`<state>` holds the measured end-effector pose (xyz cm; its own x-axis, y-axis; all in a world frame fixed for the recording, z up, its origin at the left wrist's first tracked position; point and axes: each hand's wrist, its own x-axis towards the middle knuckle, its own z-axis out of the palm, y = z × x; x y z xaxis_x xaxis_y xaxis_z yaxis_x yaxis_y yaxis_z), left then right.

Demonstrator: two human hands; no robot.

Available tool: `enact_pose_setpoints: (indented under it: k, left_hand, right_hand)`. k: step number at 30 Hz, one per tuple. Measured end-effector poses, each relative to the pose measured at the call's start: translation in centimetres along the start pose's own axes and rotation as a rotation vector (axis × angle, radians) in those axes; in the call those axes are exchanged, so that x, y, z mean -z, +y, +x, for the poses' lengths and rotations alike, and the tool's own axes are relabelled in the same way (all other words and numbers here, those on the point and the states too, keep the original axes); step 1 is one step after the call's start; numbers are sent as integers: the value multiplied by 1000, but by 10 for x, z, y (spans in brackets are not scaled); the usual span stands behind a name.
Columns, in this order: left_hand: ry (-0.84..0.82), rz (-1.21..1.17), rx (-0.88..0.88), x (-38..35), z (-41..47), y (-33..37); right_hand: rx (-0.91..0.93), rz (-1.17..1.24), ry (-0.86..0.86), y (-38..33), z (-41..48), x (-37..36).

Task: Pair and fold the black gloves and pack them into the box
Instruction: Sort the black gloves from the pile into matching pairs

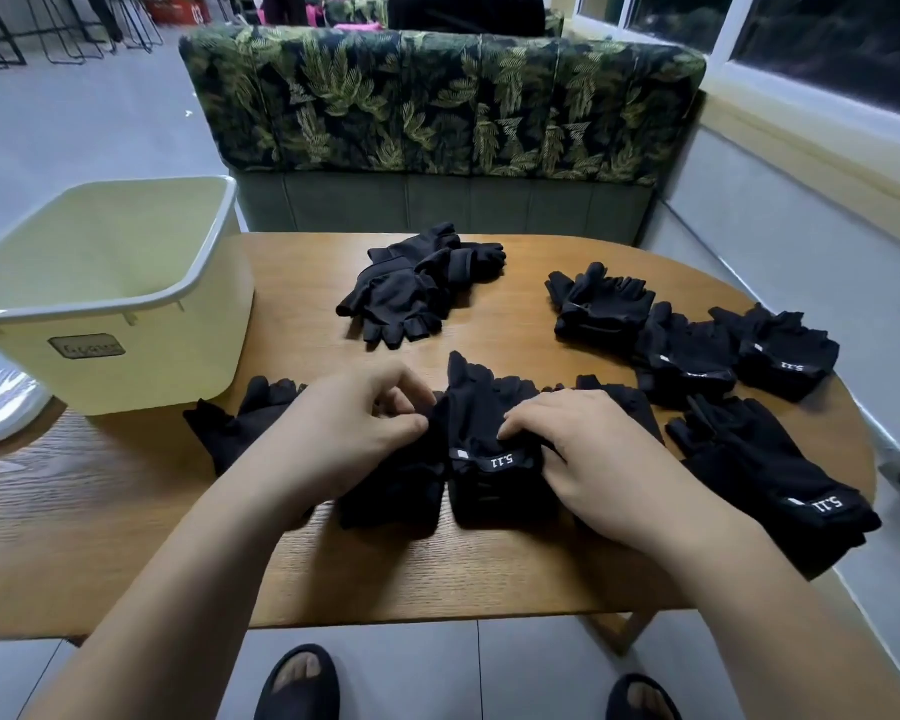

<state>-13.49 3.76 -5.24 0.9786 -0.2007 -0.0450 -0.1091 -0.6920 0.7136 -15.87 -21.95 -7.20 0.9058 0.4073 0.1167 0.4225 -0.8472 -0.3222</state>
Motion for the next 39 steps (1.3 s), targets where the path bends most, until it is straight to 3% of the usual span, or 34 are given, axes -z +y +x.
enact_pose_setpoints:
  k: [6, 12, 20, 26, 31, 35, 39]
  left_hand:
    - [-14, 70, -15, -9, 1, 3]
    - [78, 246, -130, -21, 5, 3]
    - [138, 157, -88, -32, 19, -1]
    - [107, 45, -31, -20, 18, 6]
    - [77, -192, 70, -17, 16, 11]
    - [-14, -52, 114, -20, 14, 9]
    - [4, 114, 92, -22, 12, 8]
  right_hand:
    - [-9, -104, 75, 0, -3, -1]
    - [-43, -8, 351, 0, -3, 8]
    - [-12, -83, 33, 4, -10, 5]
    - [-40, -50, 15, 3, -13, 7]
    - [-82, 53, 77, -3, -15, 13]
    - [-80, 18, -38, -9, -18, 14]
    - [-96, -65, -130, -12, -17, 10]
